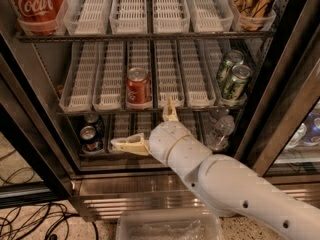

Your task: Pick coke can from middle shelf of fridge

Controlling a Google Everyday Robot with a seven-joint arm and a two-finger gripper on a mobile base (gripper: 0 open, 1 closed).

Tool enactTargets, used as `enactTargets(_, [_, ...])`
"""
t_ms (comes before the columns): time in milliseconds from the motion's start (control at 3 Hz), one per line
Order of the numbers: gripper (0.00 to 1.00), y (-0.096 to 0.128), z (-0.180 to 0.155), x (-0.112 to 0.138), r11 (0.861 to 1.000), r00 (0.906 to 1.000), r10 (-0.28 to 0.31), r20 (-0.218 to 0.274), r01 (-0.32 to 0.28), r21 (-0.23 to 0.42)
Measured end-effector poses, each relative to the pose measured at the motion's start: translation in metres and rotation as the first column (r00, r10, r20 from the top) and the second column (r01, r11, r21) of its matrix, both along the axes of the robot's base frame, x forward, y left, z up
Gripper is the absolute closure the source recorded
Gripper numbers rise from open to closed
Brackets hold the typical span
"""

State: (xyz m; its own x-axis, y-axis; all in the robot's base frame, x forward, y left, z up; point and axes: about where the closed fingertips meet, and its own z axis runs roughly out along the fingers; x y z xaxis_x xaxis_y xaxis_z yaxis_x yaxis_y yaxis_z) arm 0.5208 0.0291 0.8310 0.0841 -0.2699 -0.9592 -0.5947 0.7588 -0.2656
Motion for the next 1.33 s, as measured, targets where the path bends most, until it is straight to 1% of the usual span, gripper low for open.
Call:
enactTargets(333, [0.00, 0.0049, 0.0021, 0.0155, 0.997, 0.9962, -0.073, 0.048, 0.074, -0.023])
enactTargets(667, [0.00, 0.0051, 0.0020, 0.0154, 0.997, 0.9962, -0.073, 0.048, 0.074, -0.023])
enactTargets(1000, [0.00, 0.0055, 0.0023, 0.0191, 0.993, 0.9912, -0.114, 0.067, 0.115, -0.022])
enactTargets(1333, [0.17, 0.0034, 0.0044, 0.0251, 0.985, 0.9814, -0.168, 0.092, 0.171, -0.019])
